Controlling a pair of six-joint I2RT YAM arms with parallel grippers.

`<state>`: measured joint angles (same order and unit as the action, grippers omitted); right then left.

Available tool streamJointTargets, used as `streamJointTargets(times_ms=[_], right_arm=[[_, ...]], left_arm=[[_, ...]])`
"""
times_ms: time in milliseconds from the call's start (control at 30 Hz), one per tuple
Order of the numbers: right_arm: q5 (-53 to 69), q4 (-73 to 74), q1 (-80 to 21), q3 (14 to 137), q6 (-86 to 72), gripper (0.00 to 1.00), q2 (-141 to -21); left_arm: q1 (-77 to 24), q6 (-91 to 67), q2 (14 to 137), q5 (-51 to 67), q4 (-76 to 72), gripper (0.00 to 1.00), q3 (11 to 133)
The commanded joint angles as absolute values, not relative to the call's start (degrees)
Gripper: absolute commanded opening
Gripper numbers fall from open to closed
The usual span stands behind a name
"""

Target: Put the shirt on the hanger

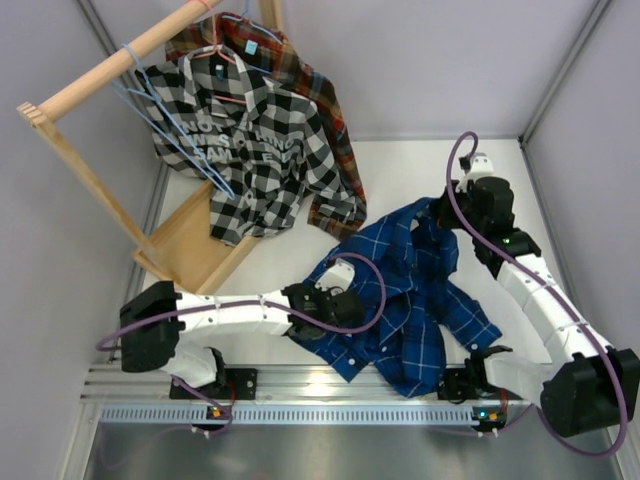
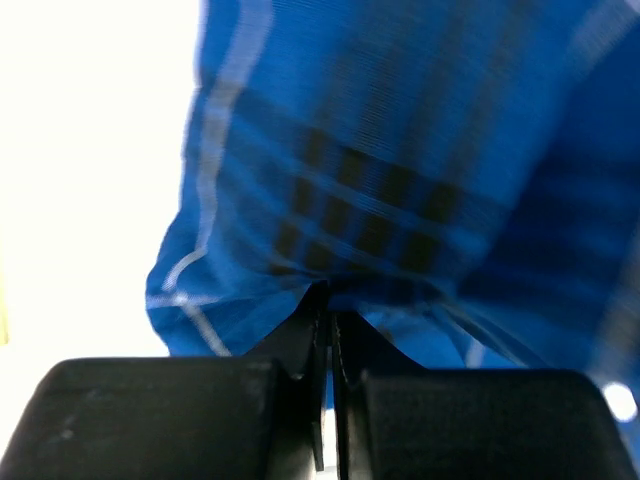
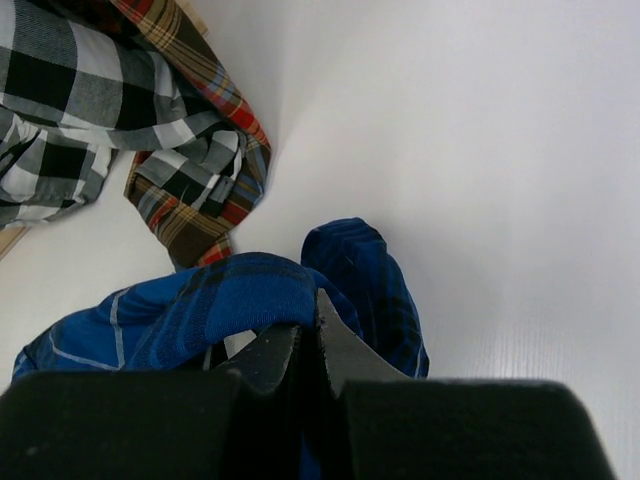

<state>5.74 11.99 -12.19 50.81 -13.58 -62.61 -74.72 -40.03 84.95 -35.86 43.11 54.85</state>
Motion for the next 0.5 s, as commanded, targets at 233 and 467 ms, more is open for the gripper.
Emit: streamJointTargets(times_ms=[233, 467], right_arm=[[5.8, 16.26, -11.43, 50.98, -13.27, 0.0, -55.82], [11.86, 17.66, -11.51, 46.5, -14.77, 0.0, -51.59]], left_arm=[[-56.97, -41.77, 73.21, -50.72, 45.01, 0.0, 60.37], [-40.55, -29.01, 86.81, -37.55, 33.32, 0.0, 71.44]])
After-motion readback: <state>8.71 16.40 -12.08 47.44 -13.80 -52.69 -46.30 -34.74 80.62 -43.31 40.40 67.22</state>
